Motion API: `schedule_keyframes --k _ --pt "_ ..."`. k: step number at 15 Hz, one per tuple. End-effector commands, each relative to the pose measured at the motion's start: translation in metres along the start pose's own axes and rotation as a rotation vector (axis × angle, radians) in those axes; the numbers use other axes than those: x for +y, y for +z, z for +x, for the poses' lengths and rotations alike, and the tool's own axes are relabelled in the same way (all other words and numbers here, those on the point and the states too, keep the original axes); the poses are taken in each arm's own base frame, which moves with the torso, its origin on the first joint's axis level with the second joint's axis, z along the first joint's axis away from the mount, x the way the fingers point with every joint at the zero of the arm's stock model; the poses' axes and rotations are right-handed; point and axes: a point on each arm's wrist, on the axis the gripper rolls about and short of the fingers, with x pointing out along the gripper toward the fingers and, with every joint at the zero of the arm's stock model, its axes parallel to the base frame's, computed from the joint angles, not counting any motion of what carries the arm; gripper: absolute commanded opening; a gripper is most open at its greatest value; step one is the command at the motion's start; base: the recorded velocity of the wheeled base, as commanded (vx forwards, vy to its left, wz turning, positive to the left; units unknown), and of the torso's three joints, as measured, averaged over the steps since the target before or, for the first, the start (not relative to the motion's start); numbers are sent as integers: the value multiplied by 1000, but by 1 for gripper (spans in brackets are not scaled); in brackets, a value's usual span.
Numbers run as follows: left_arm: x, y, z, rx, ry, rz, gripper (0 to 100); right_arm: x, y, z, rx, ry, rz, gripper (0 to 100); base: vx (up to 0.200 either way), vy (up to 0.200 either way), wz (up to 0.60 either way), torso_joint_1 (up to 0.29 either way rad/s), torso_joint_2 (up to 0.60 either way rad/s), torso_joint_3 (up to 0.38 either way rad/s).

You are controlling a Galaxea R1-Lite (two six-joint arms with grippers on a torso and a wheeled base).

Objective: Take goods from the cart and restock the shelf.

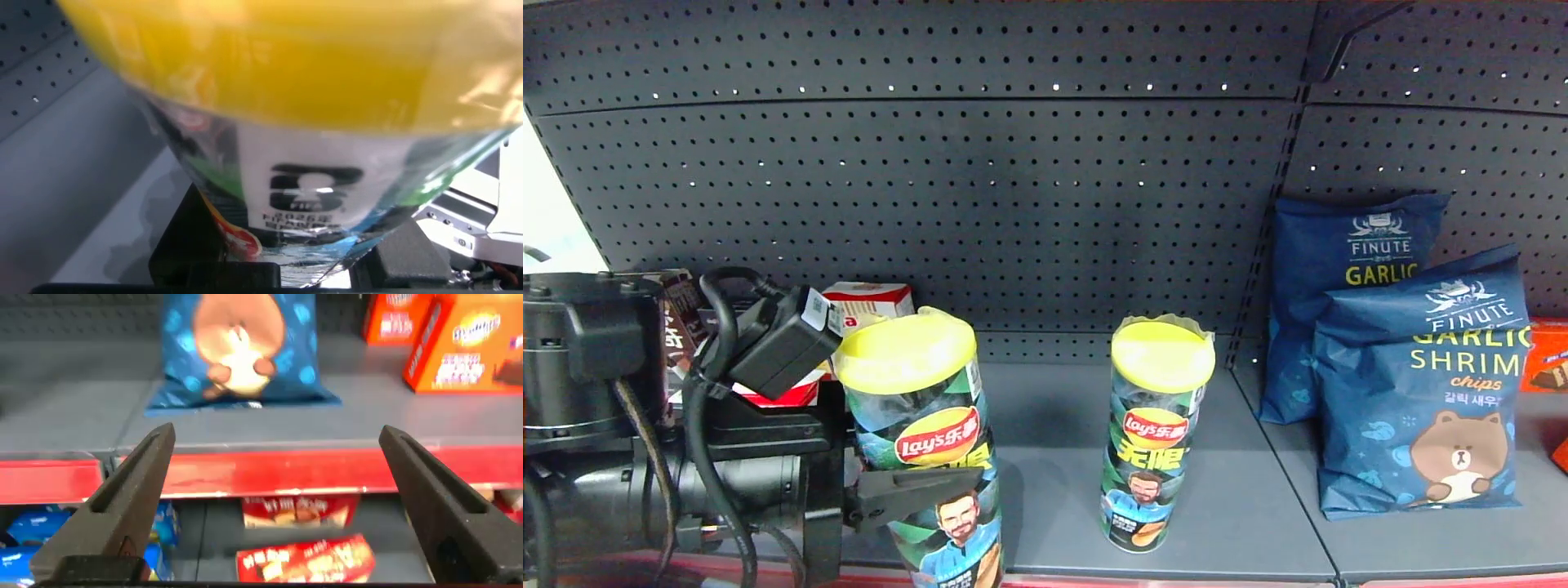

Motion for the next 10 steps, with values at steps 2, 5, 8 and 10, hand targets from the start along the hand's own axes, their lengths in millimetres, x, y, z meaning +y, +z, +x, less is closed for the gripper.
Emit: schedule_keyframes --k 2,5,8,10 --pt "-1 2 -1 -9 -4 8 0 3 -1 -5 -69 160 -97 100 0 0 0 0 0 0" --pt "0 5 -1 -18 -4 15 0 4 -5 -5 -26 175 -55 100 0 0 0 0 0 0" --pt "0 8 -1 -26 -3 22 0 2 -7 -5 -4 107 -15 100 0 0 0 0 0 0" --pt "0 10 -1 -32 -2 26 0 2 -7 -5 -3 93 2 100 0 0 0 0 0 0"
